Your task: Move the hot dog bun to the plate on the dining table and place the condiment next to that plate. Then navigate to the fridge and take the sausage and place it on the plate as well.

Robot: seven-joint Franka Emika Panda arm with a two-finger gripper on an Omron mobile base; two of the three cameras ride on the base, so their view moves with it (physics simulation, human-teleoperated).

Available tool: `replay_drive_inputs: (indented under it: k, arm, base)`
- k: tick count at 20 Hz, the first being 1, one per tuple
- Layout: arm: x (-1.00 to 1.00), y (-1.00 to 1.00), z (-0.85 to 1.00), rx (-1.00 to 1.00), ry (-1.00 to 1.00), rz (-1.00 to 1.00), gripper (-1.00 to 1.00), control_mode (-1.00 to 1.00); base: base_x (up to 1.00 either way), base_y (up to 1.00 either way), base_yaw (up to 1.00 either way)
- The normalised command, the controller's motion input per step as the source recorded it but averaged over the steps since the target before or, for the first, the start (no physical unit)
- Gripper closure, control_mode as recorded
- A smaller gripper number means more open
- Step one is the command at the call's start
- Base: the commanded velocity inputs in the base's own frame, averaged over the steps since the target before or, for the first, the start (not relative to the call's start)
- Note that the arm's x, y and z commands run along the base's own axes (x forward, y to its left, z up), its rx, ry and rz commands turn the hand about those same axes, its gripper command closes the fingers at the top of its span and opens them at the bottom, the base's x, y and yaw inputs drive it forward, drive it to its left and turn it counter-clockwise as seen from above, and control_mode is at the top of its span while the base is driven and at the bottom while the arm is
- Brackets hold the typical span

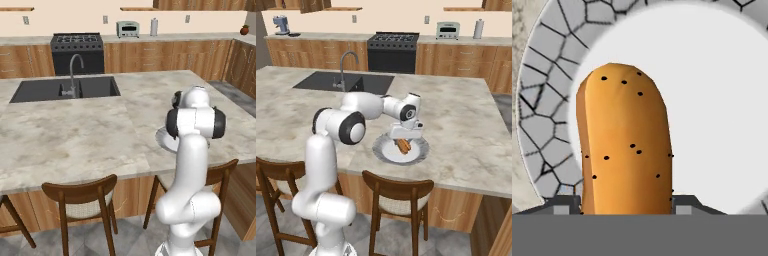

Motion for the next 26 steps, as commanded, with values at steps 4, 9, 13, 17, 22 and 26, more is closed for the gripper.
replay_drive_inputs:
  k: [4,9,13,17,22,26]
  arm:
    - [0.67,-0.15,-0.42,0.00,0.08,0.00,1.00,-1.00]
    - [0.63,-0.02,-0.44,0.00,0.09,0.00,-1.00,-1.00]
    - [0.07,0.00,-0.22,0.00,0.00,0.00,-1.00,-1.00]
    - [-0.51,0.10,-0.01,0.00,-0.14,0.00,-1.00,-1.00]
    - [-0.72,0.39,0.00,-0.02,-0.26,0.00,-1.00,-1.00]
    - [-0.88,0.44,0.28,-0.32,-0.70,0.00,-1.00,-1.00]
  base:
    - [0.00,0.00,0.00]
    - [0.00,0.00,0.00]
    - [0.00,0.00,0.00]
    - [0.00,0.00,0.00]
    - [0.00,0.00,0.00]
    - [0.00,0.00,0.00]
